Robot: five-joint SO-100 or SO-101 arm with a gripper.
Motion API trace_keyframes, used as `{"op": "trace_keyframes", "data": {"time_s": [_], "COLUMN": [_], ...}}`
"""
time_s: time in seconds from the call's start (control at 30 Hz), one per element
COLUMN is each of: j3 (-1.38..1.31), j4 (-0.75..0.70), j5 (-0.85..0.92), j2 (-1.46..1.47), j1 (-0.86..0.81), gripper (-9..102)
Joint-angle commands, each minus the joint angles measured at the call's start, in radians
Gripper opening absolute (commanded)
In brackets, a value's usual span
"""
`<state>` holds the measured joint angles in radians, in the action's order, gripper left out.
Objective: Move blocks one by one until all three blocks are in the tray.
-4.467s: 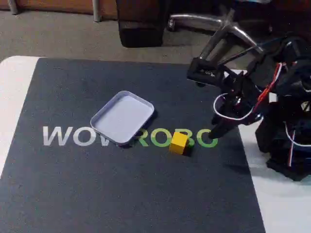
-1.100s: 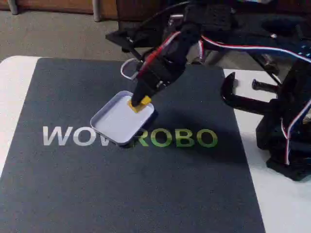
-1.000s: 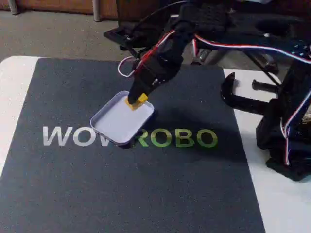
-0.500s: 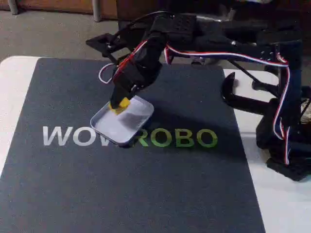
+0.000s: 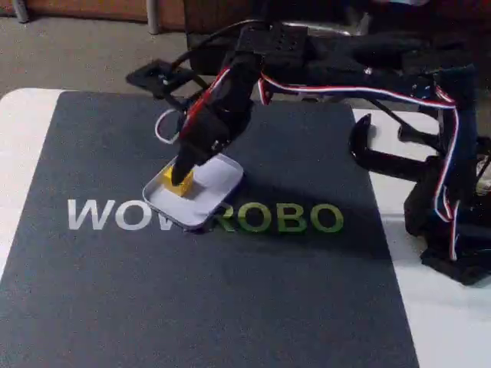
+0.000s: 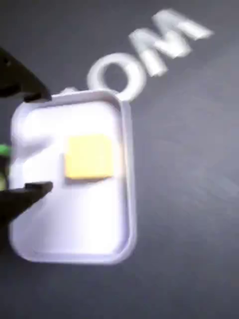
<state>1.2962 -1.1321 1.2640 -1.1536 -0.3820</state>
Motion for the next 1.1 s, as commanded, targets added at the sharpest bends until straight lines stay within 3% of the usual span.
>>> {"op": "trace_keyframes", "data": {"time_s": [0.0,0.23,0.4,0.6,1.07], "j3": [-0.046,-0.038,0.063,0.417,1.397], "j4": [-0.041,-0.166,-0.241,-0.244,-0.242], "j5": [0.017,0.067,0.17,0.302,0.591], "j2": [-0.106,-0.207,-0.38,-0.81,-1.905], "j1": [0.031,0.08,0.123,0.209,0.393], "gripper": [17,17,8,-8,-8]}}
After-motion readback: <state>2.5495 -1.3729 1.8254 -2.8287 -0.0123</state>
